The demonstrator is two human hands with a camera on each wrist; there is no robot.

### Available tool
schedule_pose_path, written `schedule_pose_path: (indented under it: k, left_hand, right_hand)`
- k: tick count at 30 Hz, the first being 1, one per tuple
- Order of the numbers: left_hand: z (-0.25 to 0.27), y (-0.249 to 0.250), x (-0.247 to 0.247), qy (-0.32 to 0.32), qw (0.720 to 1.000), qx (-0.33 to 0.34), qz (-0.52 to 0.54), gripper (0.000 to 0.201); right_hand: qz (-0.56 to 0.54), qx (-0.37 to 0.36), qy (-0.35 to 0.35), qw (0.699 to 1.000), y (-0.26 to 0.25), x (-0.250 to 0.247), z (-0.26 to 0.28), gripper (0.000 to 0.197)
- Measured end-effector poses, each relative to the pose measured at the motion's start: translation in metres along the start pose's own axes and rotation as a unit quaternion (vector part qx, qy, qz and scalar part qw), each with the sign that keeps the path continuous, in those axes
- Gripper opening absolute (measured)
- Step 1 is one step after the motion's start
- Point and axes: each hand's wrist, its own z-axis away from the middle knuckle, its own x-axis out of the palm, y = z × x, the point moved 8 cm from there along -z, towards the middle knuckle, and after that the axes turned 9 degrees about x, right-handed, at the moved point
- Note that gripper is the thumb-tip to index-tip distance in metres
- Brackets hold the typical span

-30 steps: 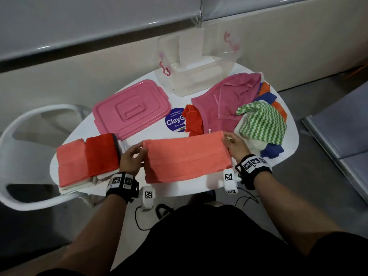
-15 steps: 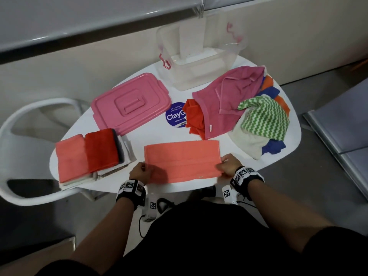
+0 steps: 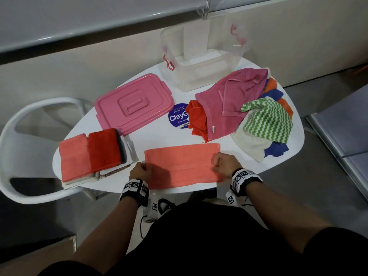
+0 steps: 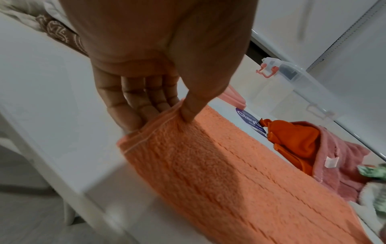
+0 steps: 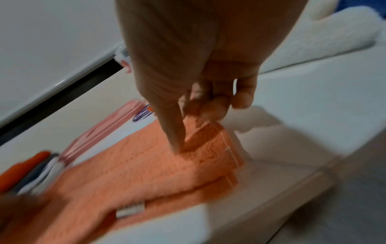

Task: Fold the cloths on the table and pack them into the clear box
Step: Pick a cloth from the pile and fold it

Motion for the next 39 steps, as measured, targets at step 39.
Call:
schedule_pose_path:
  k: [39]
  left_hand:
    - [-0.004,0.132,0.045,-0.101,0.893,0.379,-0.223,0.067]
  right_hand:
    - [0.109,-0.079,-0.101,0.986,-0.069,0.055,0.014,0.061]
